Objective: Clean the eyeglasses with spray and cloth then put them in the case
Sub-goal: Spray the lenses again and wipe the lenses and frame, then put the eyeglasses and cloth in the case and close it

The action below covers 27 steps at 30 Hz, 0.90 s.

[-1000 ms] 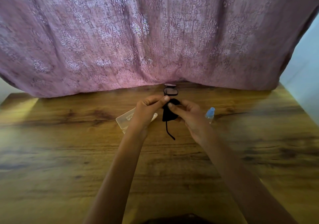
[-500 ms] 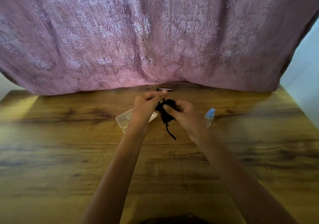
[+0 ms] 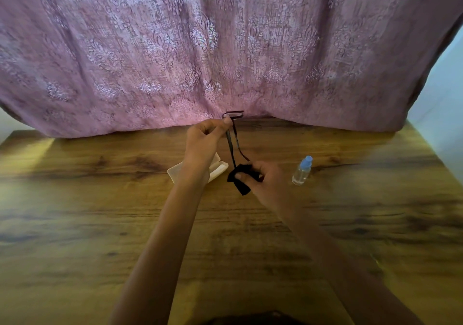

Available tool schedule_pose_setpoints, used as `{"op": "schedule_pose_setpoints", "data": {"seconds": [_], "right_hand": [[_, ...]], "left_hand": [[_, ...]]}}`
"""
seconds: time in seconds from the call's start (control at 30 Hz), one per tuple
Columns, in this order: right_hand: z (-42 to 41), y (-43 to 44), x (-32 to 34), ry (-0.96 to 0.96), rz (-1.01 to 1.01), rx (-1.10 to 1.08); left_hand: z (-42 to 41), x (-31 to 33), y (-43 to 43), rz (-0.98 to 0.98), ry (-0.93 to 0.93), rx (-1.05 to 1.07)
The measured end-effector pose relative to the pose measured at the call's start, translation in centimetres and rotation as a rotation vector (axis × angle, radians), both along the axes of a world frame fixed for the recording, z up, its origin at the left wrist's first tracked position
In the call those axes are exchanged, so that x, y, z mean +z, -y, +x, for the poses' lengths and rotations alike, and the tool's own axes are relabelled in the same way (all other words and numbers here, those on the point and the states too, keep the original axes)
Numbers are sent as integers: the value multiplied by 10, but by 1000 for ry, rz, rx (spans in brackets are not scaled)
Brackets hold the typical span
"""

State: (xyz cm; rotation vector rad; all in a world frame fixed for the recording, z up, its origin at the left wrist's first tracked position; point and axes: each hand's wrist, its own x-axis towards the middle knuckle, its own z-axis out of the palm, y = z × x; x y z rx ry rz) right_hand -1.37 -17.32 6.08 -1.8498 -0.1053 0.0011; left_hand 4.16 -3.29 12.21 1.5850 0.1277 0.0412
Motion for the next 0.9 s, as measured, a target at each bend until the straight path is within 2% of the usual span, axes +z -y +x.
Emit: {"op": "schedule_pose_setpoints", "data": {"seconds": [0.17,0.33,0.43,0.6,0.77,0.9], "right_hand": [[-2,5,-8,43,-66,28],[-8,13,-34,-46,-367,118],[-8,21,-48,-125,-370,79],[6,35,-54,-154,-400,-66],[13,38,-59,-203,-406,-89],[10,38,-65,-215,-489,-75]], "left_hand": [[-1,0,1,67,31,-10],[2,9,-8,195,102,-53],[-1,11,-12,329,149,-106],[-11,5,-18,507,225,-186],[-15,-4,-24,543,224,-238],[-15,-6,-30,514,236,-300]]}}
